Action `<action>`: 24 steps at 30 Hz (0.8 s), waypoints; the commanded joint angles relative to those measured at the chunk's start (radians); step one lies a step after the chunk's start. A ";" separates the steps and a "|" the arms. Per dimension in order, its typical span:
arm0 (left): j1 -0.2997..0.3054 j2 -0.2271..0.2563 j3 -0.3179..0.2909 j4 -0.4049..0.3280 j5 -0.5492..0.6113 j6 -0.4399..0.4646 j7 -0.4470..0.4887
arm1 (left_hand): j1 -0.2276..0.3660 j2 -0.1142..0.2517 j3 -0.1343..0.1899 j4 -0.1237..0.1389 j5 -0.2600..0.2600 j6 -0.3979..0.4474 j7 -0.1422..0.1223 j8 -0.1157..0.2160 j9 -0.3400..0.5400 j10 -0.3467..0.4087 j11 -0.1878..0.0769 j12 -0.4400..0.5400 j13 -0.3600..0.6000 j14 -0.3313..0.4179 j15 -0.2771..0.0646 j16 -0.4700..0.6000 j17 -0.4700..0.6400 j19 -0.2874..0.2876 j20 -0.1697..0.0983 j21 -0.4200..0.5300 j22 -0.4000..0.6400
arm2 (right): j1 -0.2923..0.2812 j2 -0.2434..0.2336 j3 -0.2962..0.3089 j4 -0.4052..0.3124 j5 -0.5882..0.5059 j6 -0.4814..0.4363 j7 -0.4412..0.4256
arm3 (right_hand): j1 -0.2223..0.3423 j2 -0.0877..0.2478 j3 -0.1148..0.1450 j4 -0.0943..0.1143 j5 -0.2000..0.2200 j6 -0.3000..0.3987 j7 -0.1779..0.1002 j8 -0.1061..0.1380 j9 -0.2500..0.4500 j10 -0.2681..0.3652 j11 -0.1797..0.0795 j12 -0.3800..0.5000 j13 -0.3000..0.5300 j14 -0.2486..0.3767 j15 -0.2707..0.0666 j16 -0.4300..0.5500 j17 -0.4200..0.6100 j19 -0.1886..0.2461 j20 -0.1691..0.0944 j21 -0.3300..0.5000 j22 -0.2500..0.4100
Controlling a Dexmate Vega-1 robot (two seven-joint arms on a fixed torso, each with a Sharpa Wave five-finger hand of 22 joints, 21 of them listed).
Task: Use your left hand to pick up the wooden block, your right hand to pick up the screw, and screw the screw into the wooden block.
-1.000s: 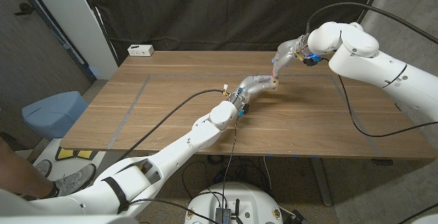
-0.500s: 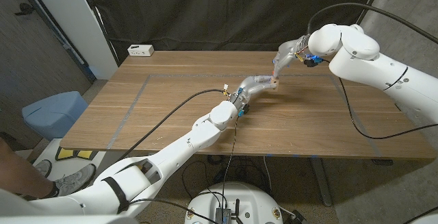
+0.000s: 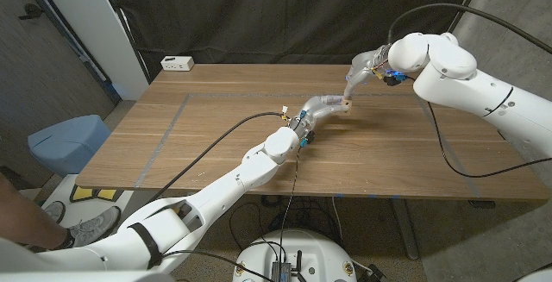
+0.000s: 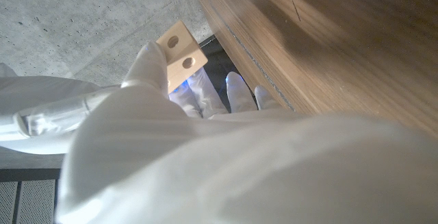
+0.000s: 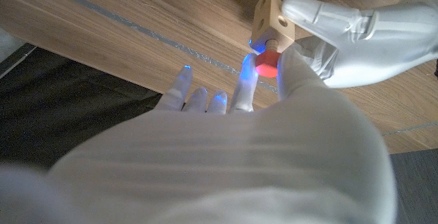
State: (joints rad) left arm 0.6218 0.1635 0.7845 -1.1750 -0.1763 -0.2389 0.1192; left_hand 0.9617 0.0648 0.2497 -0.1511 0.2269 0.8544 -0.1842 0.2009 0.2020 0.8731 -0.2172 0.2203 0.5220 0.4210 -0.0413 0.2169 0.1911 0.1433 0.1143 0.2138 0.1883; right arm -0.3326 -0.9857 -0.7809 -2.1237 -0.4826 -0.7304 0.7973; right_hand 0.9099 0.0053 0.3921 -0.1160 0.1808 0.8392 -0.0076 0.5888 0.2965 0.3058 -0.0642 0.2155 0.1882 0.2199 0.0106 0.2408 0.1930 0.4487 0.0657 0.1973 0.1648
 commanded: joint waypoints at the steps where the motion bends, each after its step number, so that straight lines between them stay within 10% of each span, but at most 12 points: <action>1: 0.002 0.001 0.001 0.002 0.000 -0.002 0.001 | -0.001 0.007 0.006 0.003 0.003 0.019 0.009 0.010 0.005 0.007 -0.002 0.006 0.013 0.010 -0.069 -0.003 -0.001 0.001 0.003 0.007 0.004 | 0.002 0.003 -0.019 -0.012 -0.050 -0.022 0.020 | -0.027 0.002 -0.009 0.009 -0.004 0.020 0.003 0.007 -0.003 0.026 0.000 0.005 0.003 0.013 -0.004 0.003 0.003 0.011 -0.001 0.003 0.005; 24: 0.008 0.004 0.000 -0.010 0.003 0.002 0.008 | 0.000 0.011 0.010 0.002 0.004 0.015 0.010 0.008 0.004 0.008 -0.002 0.006 0.014 0.012 -0.069 -0.004 -0.001 0.000 0.004 0.007 0.004 | -0.014 0.015 -0.024 -0.024 -0.120 -0.041 0.048 | -0.159 -0.006 -0.083 0.055 0.012 0.140 -0.006 0.031 -0.032 0.098 -0.027 0.001 0.001 0.066 -0.033 0.001 -0.002 0.036 -0.013 0.000 0.005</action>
State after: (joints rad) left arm 0.6251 0.1653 0.7850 -1.1749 -0.1763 -0.2390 0.1216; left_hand 0.9627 0.0635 0.2498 -0.1510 0.2265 0.8544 -0.1842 0.2009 0.2026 0.8732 -0.2173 0.2203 0.5220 0.4249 -0.0452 0.2169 0.1911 0.1433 0.1143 0.2138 0.1884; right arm -0.3373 -0.9766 -0.8037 -2.1435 -0.5743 -0.7638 0.8343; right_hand 0.7615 -0.0005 0.3160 -0.0633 0.1855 0.9637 -0.0138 0.6142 0.2649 0.3917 -0.0895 0.2155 0.1881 0.2722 -0.0200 0.2408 0.1905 0.4757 0.0535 0.1973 0.1648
